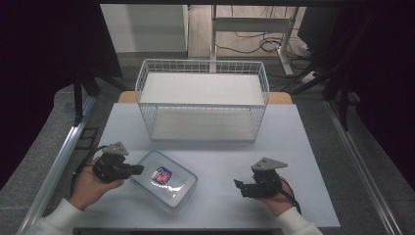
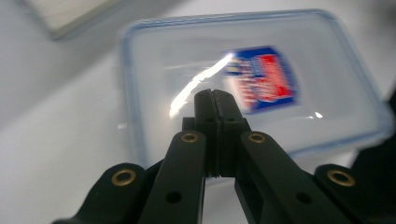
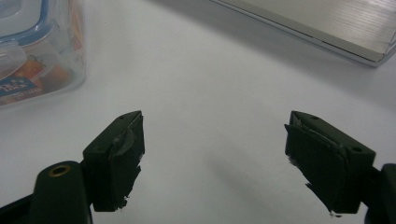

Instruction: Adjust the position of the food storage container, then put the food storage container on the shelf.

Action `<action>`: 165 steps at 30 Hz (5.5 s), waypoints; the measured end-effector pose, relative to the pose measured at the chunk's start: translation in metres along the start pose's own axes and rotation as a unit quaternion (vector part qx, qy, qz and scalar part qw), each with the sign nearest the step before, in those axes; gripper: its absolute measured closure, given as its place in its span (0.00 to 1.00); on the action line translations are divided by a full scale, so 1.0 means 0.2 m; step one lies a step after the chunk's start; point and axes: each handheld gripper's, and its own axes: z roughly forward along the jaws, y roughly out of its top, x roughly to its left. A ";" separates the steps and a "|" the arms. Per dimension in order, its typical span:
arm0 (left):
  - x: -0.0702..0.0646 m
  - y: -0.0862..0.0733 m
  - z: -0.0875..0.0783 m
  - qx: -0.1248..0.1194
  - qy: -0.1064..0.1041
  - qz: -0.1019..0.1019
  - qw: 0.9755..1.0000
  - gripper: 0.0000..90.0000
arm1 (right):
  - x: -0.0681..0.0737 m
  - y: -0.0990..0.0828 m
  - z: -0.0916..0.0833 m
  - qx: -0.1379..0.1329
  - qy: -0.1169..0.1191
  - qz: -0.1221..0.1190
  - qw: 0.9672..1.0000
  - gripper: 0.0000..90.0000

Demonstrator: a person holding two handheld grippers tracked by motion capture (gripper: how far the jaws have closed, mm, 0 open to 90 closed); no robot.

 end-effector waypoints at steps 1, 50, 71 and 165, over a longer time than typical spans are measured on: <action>0.00 0.00 0.00 0.000 0.000 0.000 1.000 1.00 | 0.00 0.00 0.00 0.000 0.000 0.000 1.000 0.22; -0.33 -0.01 0.43 0.046 -0.056 0.050 0.996 1.00 | 0.00 -0.01 0.02 0.012 -0.005 0.000 1.000 0.22; -0.10 -0.01 -0.03 -0.066 0.010 -0.008 0.998 1.00 | 0.00 -0.01 0.02 0.015 -0.007 0.001 1.000 0.22; -0.07 0.00 0.23 -0.103 -0.029 -0.113 0.988 0.33 | -0.07 0.02 -0.07 -0.068 0.026 0.037 0.997 0.20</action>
